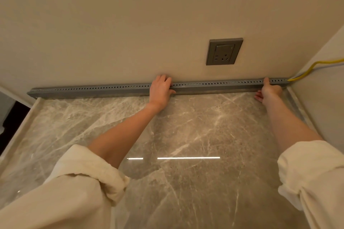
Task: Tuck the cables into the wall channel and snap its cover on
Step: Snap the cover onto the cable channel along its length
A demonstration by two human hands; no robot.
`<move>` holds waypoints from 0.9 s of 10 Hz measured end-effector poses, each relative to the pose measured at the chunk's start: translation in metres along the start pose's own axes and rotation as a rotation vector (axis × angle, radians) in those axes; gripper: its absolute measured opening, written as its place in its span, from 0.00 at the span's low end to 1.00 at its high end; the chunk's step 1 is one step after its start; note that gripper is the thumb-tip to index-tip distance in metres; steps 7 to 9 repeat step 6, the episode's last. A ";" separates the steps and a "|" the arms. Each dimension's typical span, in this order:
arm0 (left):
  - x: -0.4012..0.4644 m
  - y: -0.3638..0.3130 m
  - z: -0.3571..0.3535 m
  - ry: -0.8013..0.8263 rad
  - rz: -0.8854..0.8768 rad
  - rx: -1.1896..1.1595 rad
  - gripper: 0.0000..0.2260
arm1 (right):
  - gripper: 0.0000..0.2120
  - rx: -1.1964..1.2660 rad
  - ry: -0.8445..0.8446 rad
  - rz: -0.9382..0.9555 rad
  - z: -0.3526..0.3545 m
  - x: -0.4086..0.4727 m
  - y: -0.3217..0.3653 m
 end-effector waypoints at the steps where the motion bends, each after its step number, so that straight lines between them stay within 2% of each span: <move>1: -0.007 0.007 0.003 0.026 -0.065 0.027 0.09 | 0.22 -0.012 0.053 -0.027 -0.001 -0.003 -0.001; 2: -0.019 0.015 0.010 0.023 -0.090 0.070 0.12 | 0.21 -0.019 0.065 -0.024 -0.001 -0.010 -0.001; 4: -0.033 0.027 0.024 0.039 -0.059 0.094 0.15 | 0.26 -0.027 0.061 0.038 -0.009 -0.034 -0.011; 6: -0.048 0.040 0.048 -0.061 -0.021 0.040 0.14 | 0.29 -0.140 0.087 0.113 -0.016 -0.065 -0.027; 9: -0.048 0.040 0.048 -0.061 -0.021 0.040 0.14 | 0.29 -0.140 0.087 0.113 -0.016 -0.065 -0.027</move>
Point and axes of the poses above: each hand's wrist, its own x-axis towards the middle knuckle, its own z-axis out of the back of the hand, y = z × x, the point moved 6 cm from there along x, towards the middle knuckle, and after that the axes turned 6 degrees about -z, right-handed, at the moved point
